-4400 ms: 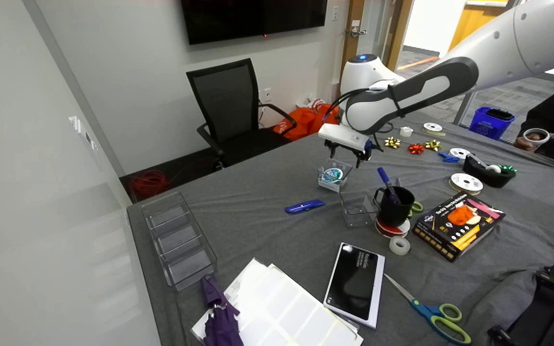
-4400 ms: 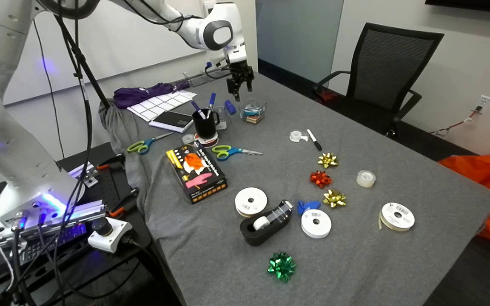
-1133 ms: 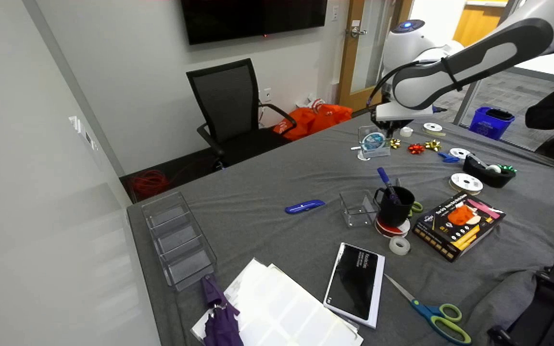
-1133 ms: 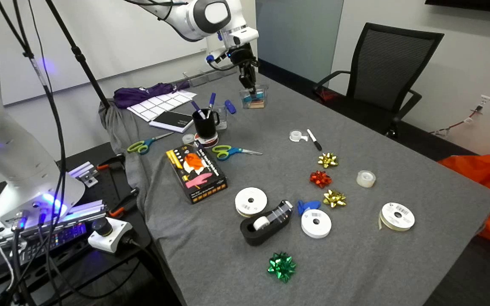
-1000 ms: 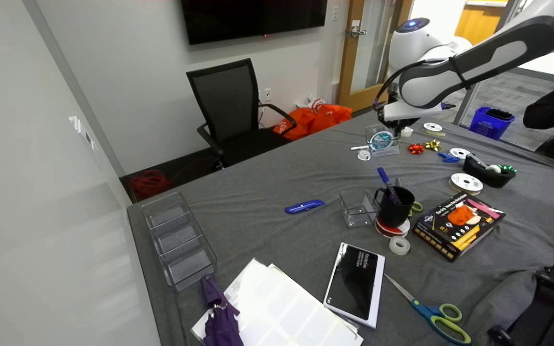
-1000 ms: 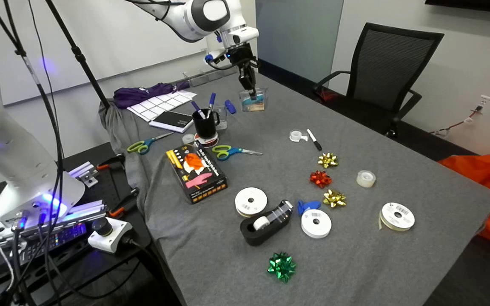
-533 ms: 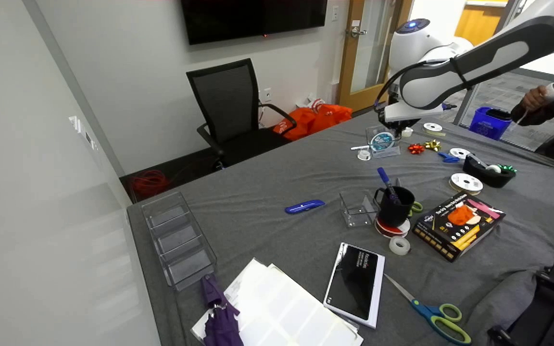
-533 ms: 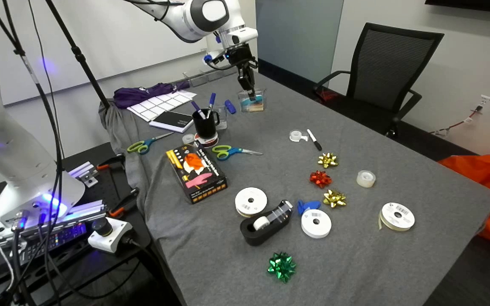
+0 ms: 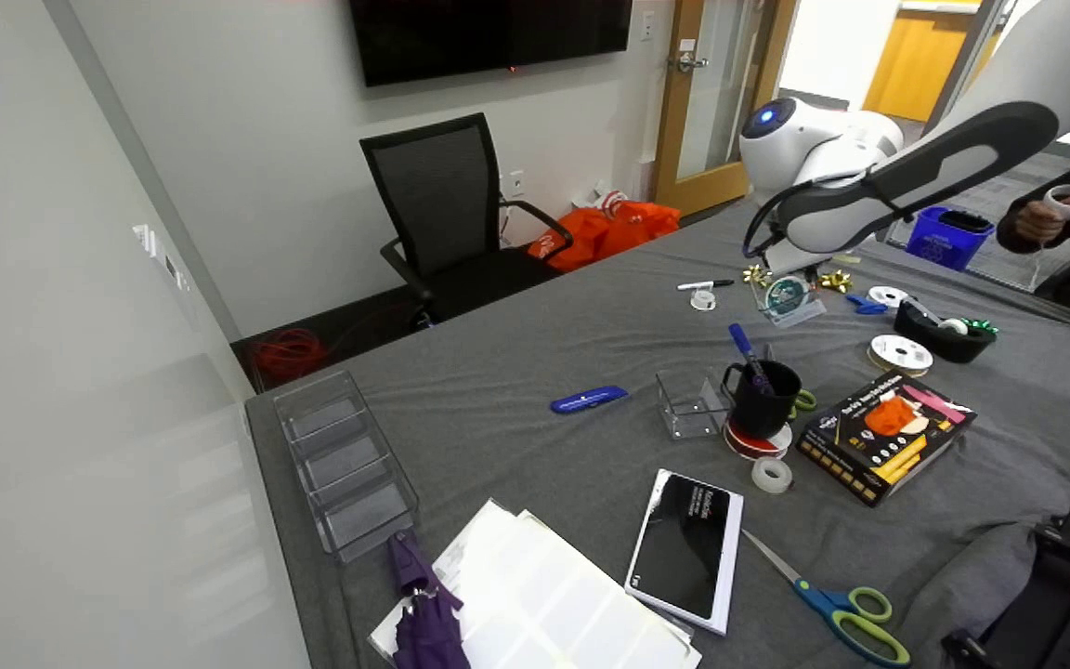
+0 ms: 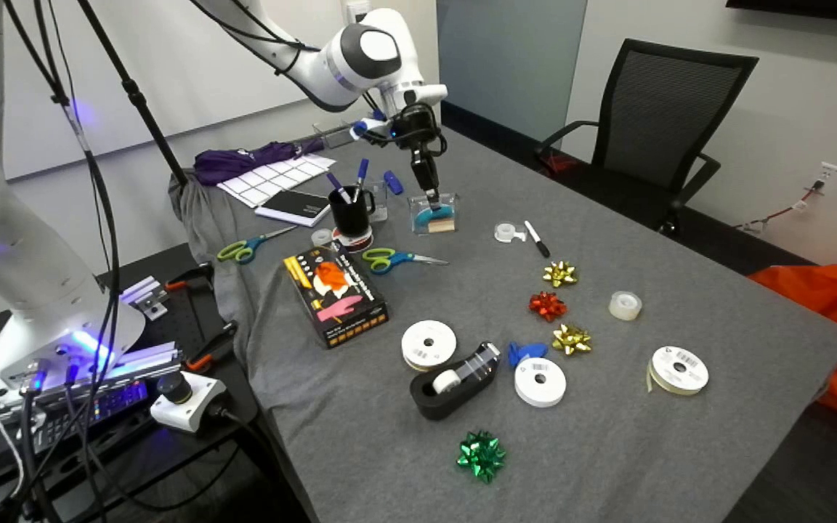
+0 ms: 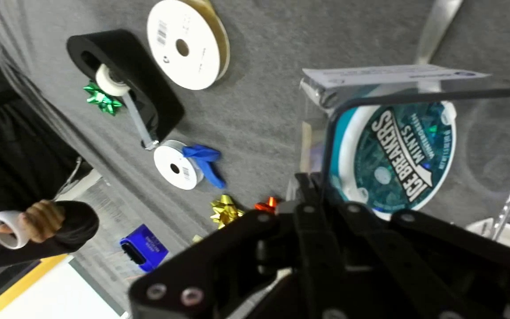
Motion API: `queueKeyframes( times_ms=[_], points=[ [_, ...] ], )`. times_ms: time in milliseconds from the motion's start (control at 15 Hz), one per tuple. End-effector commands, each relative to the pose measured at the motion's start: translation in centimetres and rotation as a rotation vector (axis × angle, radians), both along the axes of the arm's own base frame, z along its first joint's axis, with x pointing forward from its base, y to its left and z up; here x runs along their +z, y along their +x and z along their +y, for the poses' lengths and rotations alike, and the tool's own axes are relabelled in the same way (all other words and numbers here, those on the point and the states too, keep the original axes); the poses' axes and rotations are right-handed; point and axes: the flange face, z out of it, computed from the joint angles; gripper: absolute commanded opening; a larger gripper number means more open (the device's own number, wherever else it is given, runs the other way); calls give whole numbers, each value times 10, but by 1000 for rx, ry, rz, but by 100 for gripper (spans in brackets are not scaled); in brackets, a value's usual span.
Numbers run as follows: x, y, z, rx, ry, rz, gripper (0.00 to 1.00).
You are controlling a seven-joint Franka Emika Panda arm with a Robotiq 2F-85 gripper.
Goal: Put the green CD holder on the table
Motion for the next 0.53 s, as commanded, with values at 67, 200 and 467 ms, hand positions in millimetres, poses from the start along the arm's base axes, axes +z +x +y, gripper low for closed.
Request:
queueKeyframes(
  times_ms=[67, 200, 467],
  points=[
    [-26, -10, -9, -8, -163, 190, 1],
    [-41, -17, -11, -21, -234, 277, 1],
    [-65, -23, -9, -79, -375, 450, 1]
  ],
)
